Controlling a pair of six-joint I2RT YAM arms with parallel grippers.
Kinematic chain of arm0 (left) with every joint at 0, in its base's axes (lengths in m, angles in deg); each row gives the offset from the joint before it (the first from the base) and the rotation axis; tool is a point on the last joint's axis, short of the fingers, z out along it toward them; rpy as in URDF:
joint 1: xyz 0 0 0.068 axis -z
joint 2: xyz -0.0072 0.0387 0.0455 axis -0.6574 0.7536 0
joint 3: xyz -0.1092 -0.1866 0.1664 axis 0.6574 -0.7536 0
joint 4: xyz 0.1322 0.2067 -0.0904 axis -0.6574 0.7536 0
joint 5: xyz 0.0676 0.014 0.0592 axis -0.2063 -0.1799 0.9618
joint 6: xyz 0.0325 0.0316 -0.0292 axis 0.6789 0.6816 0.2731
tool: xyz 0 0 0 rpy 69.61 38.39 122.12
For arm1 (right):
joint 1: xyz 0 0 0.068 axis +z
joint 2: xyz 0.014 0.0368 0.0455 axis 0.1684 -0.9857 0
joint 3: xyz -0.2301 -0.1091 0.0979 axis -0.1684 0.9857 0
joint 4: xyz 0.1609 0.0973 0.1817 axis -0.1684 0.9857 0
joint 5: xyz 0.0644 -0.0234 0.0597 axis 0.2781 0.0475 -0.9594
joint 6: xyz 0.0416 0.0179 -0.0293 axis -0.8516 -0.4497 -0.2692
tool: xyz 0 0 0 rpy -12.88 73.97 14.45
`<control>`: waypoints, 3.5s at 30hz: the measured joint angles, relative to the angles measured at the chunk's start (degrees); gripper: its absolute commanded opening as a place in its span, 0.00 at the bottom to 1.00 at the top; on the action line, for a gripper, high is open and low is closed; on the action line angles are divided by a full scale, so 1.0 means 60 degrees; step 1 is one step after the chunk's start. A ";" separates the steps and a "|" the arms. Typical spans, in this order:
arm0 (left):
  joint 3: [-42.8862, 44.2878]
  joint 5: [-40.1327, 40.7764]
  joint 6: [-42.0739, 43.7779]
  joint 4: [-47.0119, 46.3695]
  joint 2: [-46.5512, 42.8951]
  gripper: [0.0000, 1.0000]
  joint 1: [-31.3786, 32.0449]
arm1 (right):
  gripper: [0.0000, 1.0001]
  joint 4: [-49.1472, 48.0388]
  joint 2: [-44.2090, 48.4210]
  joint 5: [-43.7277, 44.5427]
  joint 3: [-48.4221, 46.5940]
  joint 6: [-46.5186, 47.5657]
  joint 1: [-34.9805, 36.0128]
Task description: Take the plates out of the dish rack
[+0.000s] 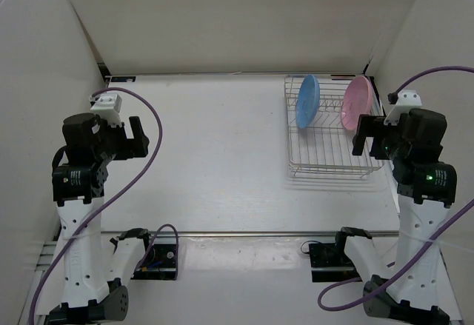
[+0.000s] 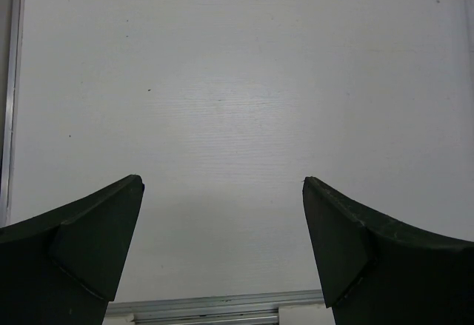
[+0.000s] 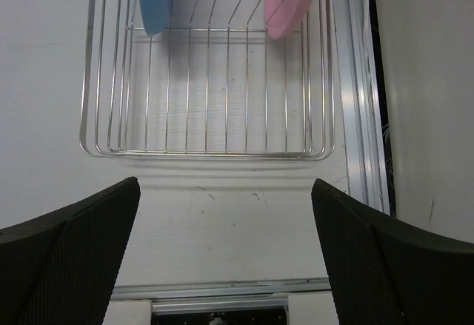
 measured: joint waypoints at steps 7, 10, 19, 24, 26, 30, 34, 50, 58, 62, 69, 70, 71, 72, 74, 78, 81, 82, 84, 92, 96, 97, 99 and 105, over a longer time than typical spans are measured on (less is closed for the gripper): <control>-0.0270 0.0219 0.0004 -0.0251 0.0069 1.00 0.0000 | 1.00 -0.0087 -0.0259 0.0229 0.0310 0.0692 0.0131; -0.0302 0.0375 0.0004 -0.0331 0.0361 1.00 0.0000 | 1.00 -0.0222 -0.1118 0.1035 -0.0007 0.0940 0.0736; -0.0372 0.0831 -0.0018 -0.0557 0.1144 1.00 0.0000 | 0.93 -0.1982 -0.4379 0.4626 -0.1789 0.1996 0.4317; -0.0419 0.1198 -0.0007 -0.0678 0.1224 1.00 0.0000 | 0.83 -0.3151 -0.5676 0.5606 -0.2375 0.2470 0.5169; -0.0506 0.1326 0.0000 -0.0761 0.1224 1.00 0.0000 | 0.78 -0.3592 -0.6397 0.5909 -0.2747 0.2634 0.5286; -0.0696 0.1486 0.0044 -0.0780 0.1242 1.00 0.0000 | 0.72 -0.4517 -0.7898 0.6528 -0.3053 0.3093 0.5395; -0.0882 0.1581 0.0095 -0.0841 0.1224 1.00 0.0000 | 0.67 -0.5122 -0.9052 0.7005 -0.3049 0.3625 0.5413; -0.1453 0.1632 0.0288 -0.1271 0.1147 1.00 0.0000 | 0.43 -0.5836 -1.0029 0.8065 -0.3231 0.4262 0.4983; -0.1461 0.1650 0.0335 -0.1330 0.1147 1.00 0.0000 | 0.37 -0.5894 -1.0284 0.8309 -0.3231 0.4437 0.5027; -0.1537 0.1650 0.0335 -0.1406 0.1140 1.00 0.0000 | 0.24 -0.5945 -1.0346 0.8327 -0.3231 0.4459 0.5031; -0.1628 0.1650 0.0335 -0.1475 0.1140 1.00 0.0000 | 0.07 -0.6058 -1.0426 0.8557 -0.3231 0.4572 0.5071; -0.1628 0.1650 0.0335 -0.1472 0.1140 1.00 0.0000 | 0.05 -0.6135 -1.0433 0.8626 -0.3231 0.4579 0.5085; -0.1628 0.1647 0.0335 -0.1475 0.1140 1.00 0.0000 | 0.02 -0.6240 -1.0440 0.8710 -0.3235 0.4594 0.5096; -0.1628 0.1647 0.0335 -0.1475 0.1140 1.00 0.0000 | 0.00 -0.6280 -1.0451 0.8801 -0.3271 0.4623 0.5111; -0.1628 0.1650 0.0335 -0.1475 0.1140 1.00 0.0000 | 0.00 -0.6288 -1.0484 0.8976 -0.3366 0.4696 0.5129; -0.1632 0.1647 0.0335 -0.1475 0.1140 1.00 0.0000 | 0.00 -0.6280 -1.0539 0.9322 -0.3512 0.5056 0.5140; -0.1639 0.1647 0.0335 -0.1475 0.1140 1.00 0.0000 | 0.00 -0.6317 -1.0561 0.9544 -0.3625 0.5359 0.5166; -0.1639 0.1650 0.0335 -0.1475 0.1140 1.00 0.0000 | 0.00 -0.6353 -1.0582 0.9617 -0.3679 0.5475 0.5173; -0.1639 0.1650 0.0364 -0.1475 0.1144 1.00 0.0000 | 0.00 -0.6623 -1.0626 0.9836 -0.3770 0.5814 0.5180; -0.1639 0.1723 0.0474 -0.1523 0.1275 1.00 0.0000 | 0.00 -0.8517 -1.0601 1.0608 -0.3967 0.7388 0.5180; -0.1639 0.1832 0.0543 -0.1818 0.1530 1.00 0.0000 | 0.00 -0.8546 -1.0072 1.0684 -0.4065 0.7351 0.5231; -0.1639 0.1836 0.0554 -0.1883 0.1650 1.00 0.0000 | 0.00 -0.8499 -0.9868 1.0688 -0.4065 0.7275 0.5260; -0.1617 0.1810 0.0579 -0.1971 0.1956 1.00 0.0000 | 0.00 -0.8229 -0.9366 1.0648 -0.4105 0.6918 0.5337; -0.0743 0.0823 0.0594 -0.2055 0.3432 1.00 0.0415 | 0.00 -0.5319 -0.7165 0.8266 -0.4721 0.4116 0.5548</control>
